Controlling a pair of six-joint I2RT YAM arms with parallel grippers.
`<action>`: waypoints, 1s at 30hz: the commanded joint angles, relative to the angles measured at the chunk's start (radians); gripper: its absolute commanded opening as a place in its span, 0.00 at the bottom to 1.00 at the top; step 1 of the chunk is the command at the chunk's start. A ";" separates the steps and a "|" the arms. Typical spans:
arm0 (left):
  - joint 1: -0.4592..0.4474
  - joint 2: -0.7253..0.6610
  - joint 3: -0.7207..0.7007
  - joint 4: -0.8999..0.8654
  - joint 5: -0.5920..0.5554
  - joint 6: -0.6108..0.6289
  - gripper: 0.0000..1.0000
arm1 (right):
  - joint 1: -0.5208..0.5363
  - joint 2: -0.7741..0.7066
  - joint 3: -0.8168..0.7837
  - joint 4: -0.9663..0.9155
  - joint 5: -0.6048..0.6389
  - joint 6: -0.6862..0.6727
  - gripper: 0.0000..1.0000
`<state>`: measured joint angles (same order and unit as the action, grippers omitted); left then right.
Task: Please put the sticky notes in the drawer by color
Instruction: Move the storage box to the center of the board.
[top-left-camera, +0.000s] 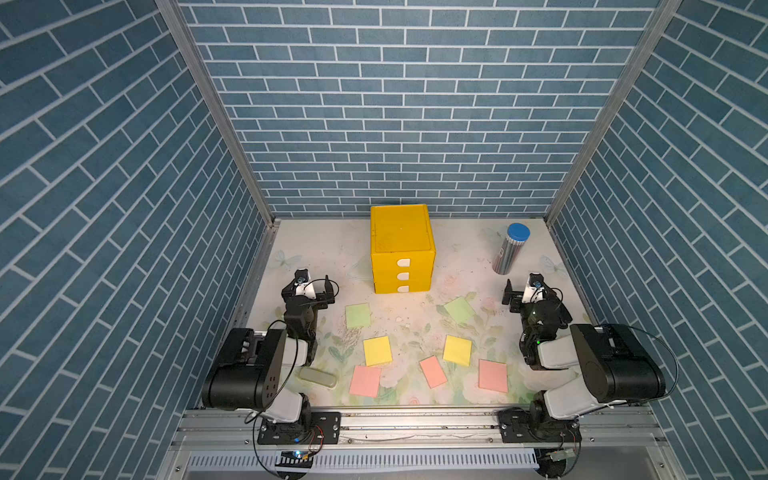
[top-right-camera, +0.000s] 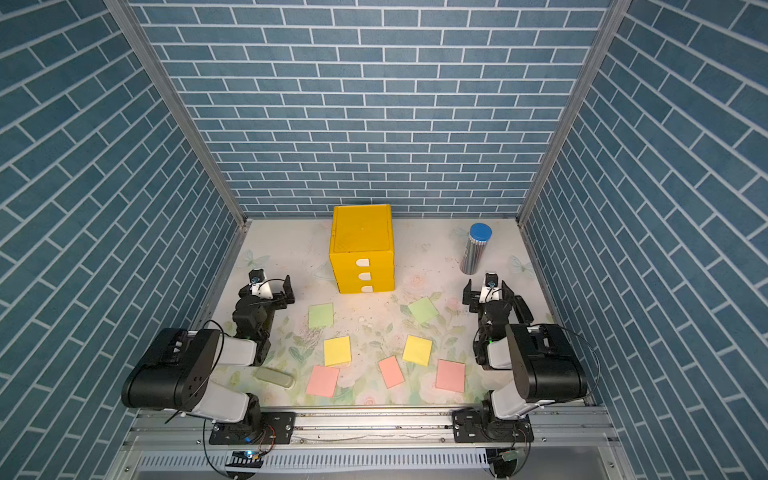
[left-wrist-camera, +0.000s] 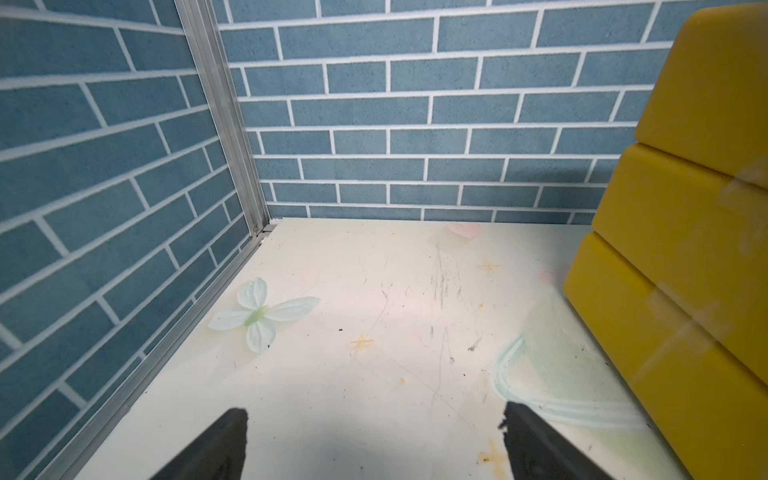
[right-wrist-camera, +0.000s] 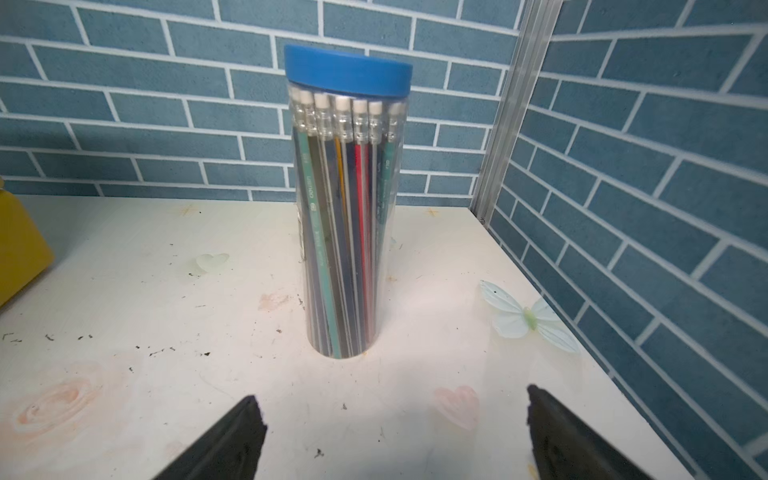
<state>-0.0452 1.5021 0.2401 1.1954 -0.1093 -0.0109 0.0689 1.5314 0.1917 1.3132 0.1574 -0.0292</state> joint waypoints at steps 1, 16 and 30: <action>0.007 0.003 -0.007 0.025 0.008 -0.001 1.00 | -0.003 0.001 0.006 0.013 0.012 0.021 1.00; 0.007 0.003 -0.006 0.024 0.010 -0.001 1.00 | -0.003 0.001 0.007 0.011 0.012 0.020 1.00; -0.029 -0.271 0.252 -0.536 0.019 -0.207 1.00 | 0.027 -0.342 0.185 -0.516 -0.160 0.106 1.00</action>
<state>-0.0525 1.2690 0.4377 0.8299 -0.1101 -0.1047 0.0753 1.2575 0.3012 1.0023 0.0853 -0.0021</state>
